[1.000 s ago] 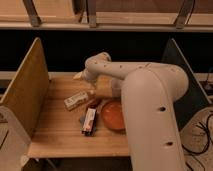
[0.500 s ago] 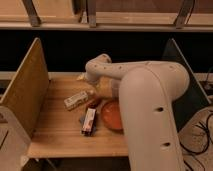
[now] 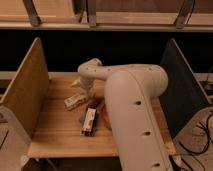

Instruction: Place the bottle in the ceramic bowl

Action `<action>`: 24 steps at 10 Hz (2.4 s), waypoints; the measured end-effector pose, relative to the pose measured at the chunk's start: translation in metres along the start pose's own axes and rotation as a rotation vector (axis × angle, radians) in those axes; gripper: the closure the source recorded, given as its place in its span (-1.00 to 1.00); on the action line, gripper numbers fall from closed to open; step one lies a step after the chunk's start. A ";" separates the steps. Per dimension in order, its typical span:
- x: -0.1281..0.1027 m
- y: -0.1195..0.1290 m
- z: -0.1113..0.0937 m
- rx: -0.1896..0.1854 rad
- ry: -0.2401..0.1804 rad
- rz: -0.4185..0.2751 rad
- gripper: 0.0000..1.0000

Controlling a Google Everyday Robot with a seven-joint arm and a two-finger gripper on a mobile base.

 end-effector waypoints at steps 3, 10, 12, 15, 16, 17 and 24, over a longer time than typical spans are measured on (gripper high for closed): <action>0.002 -0.002 0.025 0.003 0.054 0.015 -0.52; -0.026 -0.001 0.014 -0.009 0.023 -0.007 0.90; -0.042 0.002 -0.016 -0.026 -0.041 -0.011 1.00; -0.059 -0.003 -0.075 -0.053 -0.151 -0.013 1.00; -0.061 -0.008 -0.092 -0.057 -0.180 -0.011 1.00; -0.059 -0.019 -0.114 -0.059 -0.212 -0.001 1.00; -0.007 -0.112 -0.144 0.024 -0.221 0.108 1.00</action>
